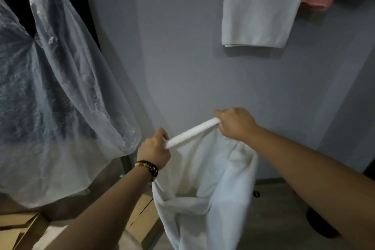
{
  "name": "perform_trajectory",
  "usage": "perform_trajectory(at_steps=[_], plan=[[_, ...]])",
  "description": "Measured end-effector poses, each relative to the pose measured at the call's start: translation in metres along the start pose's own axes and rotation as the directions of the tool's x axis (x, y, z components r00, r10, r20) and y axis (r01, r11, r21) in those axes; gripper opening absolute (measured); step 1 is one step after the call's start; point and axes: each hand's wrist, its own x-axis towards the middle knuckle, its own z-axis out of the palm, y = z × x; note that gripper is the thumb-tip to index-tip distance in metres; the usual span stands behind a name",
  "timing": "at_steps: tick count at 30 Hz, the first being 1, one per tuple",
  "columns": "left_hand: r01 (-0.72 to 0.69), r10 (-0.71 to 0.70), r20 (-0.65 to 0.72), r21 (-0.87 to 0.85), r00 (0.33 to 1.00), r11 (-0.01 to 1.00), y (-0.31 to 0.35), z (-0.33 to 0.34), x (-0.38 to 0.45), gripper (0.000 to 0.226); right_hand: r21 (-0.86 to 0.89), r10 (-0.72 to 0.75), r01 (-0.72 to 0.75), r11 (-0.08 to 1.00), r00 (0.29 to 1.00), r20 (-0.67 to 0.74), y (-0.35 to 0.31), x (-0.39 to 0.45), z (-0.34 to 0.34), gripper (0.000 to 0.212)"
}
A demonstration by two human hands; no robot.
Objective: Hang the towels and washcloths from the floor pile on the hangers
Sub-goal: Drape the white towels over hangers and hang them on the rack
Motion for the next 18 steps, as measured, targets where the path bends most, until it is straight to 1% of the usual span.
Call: perform_trajectory(at_steps=[2,5,8,10,12,14,16,17,18], plan=[[0.056,-0.056,0.01,-0.011,0.998,0.998,-0.007,0.017,-0.007,0.025,-0.027,0.023,-0.024,0.999,0.999,-0.03,0.004,0.007,-0.003,0.018],[0.213,-0.211,0.035,-0.081,0.977,0.974,-0.019,0.037,-0.011,0.023,-0.051,0.131,-0.132,0.99,0.991,-0.026,0.026,0.009,-0.005,0.018],[0.259,-0.254,0.064,-0.078,0.965,0.963,-0.024,0.051,-0.005,0.021,-0.046,0.197,-0.198,0.979,0.98,-0.019,0.049,0.007,-0.002,0.014],[0.333,-0.322,0.117,-0.082,0.939,0.939,-0.028,0.062,0.002,0.023,-0.018,0.288,-0.288,0.957,0.957,-0.016,0.066,0.006,0.0,0.011],[0.423,-0.405,0.171,-0.091,0.898,0.901,-0.035,0.073,0.007,0.022,-0.019,0.385,-0.385,0.923,0.923,-0.014,0.088,0.005,0.002,0.012],[0.514,-0.486,0.209,-0.108,0.849,0.851,-0.042,0.087,0.011,0.019,-0.024,0.451,-0.451,0.892,0.893,-0.009,0.113,0.003,0.005,0.013],[0.633,-0.588,0.269,-0.129,0.763,0.763,-0.049,0.101,0.017,0.023,0.001,0.526,-0.526,0.85,0.85,-0.005,0.135,-0.001,0.009,0.012],[0.676,-0.615,0.315,-0.134,0.722,0.725,-0.052,0.107,0.021,0.029,0.024,0.562,-0.562,0.827,0.827,-0.004,0.146,-0.002,0.013,0.011],[0.691,-0.607,0.383,-0.128,0.696,0.711,-0.054,0.113,0.026,0.032,0.051,0.591,-0.59,0.806,0.807,-0.004,0.155,-0.004,0.016,0.01]])
